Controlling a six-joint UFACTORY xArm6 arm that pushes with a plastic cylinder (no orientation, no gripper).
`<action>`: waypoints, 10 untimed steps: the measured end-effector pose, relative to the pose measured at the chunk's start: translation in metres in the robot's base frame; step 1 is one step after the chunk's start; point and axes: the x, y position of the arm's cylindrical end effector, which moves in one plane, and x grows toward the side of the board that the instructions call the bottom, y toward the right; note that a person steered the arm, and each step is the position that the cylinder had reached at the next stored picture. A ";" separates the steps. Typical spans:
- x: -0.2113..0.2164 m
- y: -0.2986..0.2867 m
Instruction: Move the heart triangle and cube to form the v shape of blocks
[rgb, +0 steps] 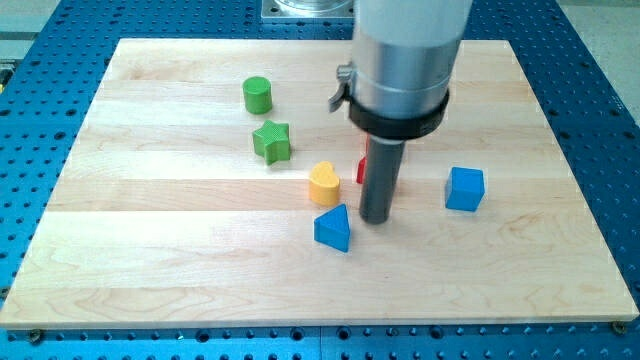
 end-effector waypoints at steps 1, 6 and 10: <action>-0.006 0.000; -0.013 -0.020; -0.007 -0.088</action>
